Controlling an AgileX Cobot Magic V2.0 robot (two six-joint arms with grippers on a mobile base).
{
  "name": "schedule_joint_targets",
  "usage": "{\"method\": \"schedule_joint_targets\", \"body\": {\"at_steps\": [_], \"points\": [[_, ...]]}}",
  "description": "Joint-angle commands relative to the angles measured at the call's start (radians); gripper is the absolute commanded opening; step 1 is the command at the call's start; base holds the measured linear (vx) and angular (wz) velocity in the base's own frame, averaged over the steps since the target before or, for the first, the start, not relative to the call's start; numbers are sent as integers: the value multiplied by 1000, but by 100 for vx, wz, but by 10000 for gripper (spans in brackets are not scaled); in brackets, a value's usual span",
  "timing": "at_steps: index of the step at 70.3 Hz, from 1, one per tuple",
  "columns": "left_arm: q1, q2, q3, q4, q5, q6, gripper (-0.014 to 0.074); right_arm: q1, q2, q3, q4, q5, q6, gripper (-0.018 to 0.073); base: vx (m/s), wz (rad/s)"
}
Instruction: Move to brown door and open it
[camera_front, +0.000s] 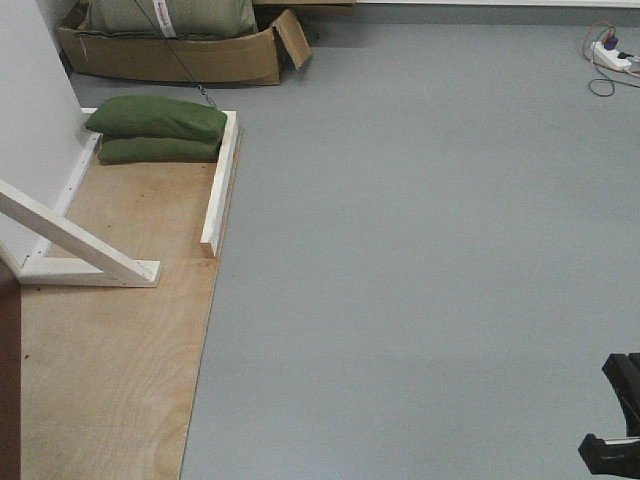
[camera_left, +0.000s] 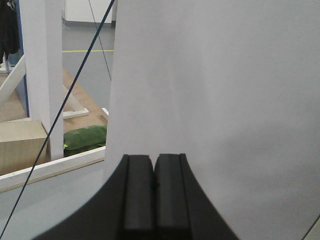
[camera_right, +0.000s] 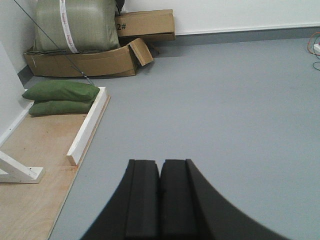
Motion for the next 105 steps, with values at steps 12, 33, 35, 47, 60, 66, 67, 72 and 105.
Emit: {"method": "schedule_joint_targets", "body": {"at_steps": [12, 33, 35, 47, 60, 66, 67, 72, 105], "points": [[-9, 12, -26, -52, 20, -3, 17, -1, -16, 2, -5, -80, -11, 0, 0, 0], [-13, 16, -26, -52, 111, -62, 17, -1, -16, 2, -5, -80, -11, 0, 0, 0], [-13, 9, -26, -52, 123, -75, 17, -1, -16, 2, -5, -80, -11, 0, 0, 0], [-14, -36, -26, -52, 232, -148, 17, -1, -16, 2, -5, -80, -11, 0, 0, 0], [-14, -76, -25, -52, 385, -156, 17, -1, -16, 2, -5, -80, -11, 0, 0, 0], [-14, -96, -25, -52, 464, -156, 17, -1, -16, 2, -5, -80, -11, 0, 0, 0], [-14, -98, -25, -52, 470, -156, 17, -1, -16, 2, -5, -80, -11, 0, 0, 0], [-14, -116, -25, -52, 544, -162, 17, -1, -16, 2, -5, -80, -11, 0, 0, 0], [-14, -228, -25, -52, 1023, -431, 17, -1, -16, 2, -5, -81, -11, 0, 0, 0]]}}
